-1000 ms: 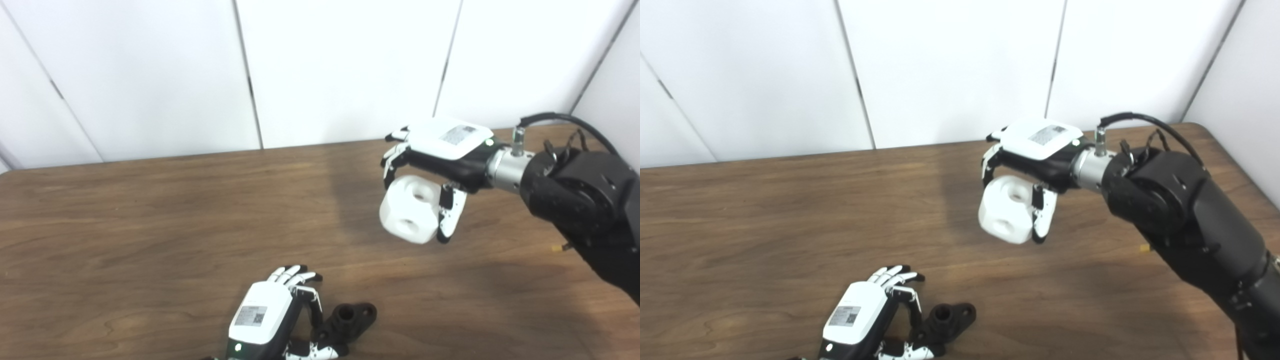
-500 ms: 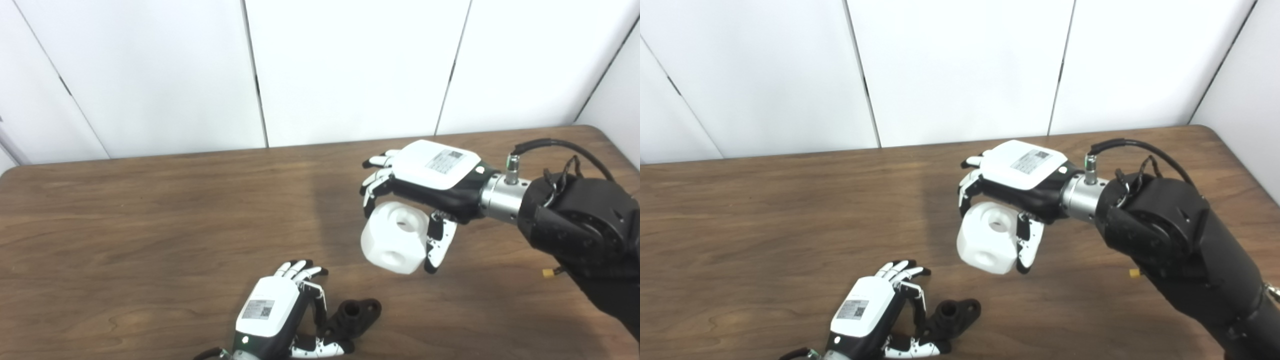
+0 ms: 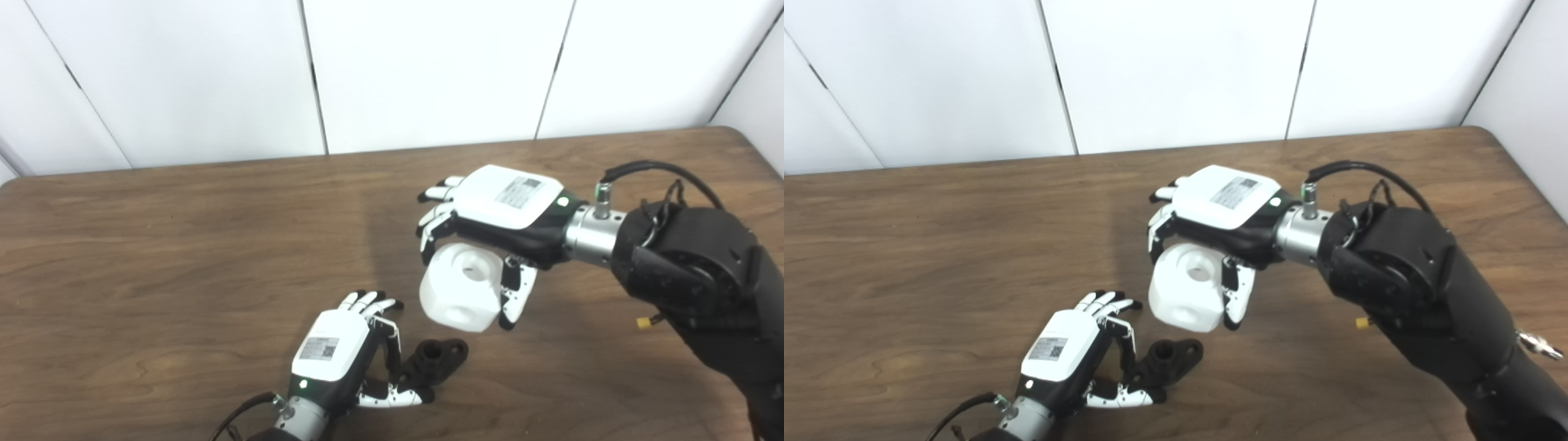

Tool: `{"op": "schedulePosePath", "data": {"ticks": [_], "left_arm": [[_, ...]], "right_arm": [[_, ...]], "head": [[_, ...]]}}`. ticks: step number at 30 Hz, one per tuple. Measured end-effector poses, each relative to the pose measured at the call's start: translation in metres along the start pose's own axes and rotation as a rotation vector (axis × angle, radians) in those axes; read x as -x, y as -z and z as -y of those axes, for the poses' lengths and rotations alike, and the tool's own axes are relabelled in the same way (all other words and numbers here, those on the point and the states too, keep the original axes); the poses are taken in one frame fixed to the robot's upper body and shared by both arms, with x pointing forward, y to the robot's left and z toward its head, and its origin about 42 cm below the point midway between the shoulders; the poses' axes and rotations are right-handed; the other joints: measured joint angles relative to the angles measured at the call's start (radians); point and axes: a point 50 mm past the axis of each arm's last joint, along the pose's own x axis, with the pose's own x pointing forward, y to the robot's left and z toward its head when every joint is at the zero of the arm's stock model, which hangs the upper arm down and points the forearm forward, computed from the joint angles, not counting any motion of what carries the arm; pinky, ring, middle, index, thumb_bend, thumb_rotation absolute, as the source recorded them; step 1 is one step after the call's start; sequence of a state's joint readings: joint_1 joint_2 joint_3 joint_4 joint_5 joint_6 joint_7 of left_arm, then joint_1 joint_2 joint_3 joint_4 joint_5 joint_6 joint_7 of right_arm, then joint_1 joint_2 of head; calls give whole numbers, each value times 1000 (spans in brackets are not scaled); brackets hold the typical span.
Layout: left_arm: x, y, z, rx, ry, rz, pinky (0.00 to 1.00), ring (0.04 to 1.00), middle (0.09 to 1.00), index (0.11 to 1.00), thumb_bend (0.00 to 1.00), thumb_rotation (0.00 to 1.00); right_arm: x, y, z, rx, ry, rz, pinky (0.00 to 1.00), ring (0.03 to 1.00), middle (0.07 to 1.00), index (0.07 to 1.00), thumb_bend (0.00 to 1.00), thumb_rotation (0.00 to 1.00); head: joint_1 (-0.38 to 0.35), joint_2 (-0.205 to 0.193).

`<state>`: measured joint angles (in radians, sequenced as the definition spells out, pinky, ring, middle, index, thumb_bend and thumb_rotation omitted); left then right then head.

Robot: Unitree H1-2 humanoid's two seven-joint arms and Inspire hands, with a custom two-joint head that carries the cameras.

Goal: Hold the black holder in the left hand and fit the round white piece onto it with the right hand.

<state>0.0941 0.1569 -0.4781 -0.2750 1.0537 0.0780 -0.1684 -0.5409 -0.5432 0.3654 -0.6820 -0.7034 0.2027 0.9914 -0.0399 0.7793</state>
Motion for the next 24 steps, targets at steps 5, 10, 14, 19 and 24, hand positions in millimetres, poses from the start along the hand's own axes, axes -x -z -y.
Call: {"op": "schedulePosePath", "data": {"ticks": [5,10,14,19,24], "left_arm": [[0,-1,0,-1,-2,-2,948,909,827,490,517,52],[-1,-1,0,-3,-3,-3,943,907,824,490,517,51],[-1,-2,0,-2,-4,-4,945,907,823,490,517,52],[-1,-2,0,-3,-5,-6,946,910,825,490,516,52],[-2,-2,0,-2,-5,-7,948,910,827,490,515,53]], "right_arm": [[-2,-3,-5,-4,-11,1,947,955,820,482,526,139],[-4,-5,-9,-22,-37,10,976,968,828,483,525,137],[-7,-9,-10,-44,-43,23,993,974,832,483,524,135],[-9,-13,-13,-46,-72,33,995,975,833,482,524,135],[-13,-19,-17,-48,-81,53,993,976,830,483,524,135]], "head": [[0,8],[-2,15],[2,18],[3,20],[2,21]]}}
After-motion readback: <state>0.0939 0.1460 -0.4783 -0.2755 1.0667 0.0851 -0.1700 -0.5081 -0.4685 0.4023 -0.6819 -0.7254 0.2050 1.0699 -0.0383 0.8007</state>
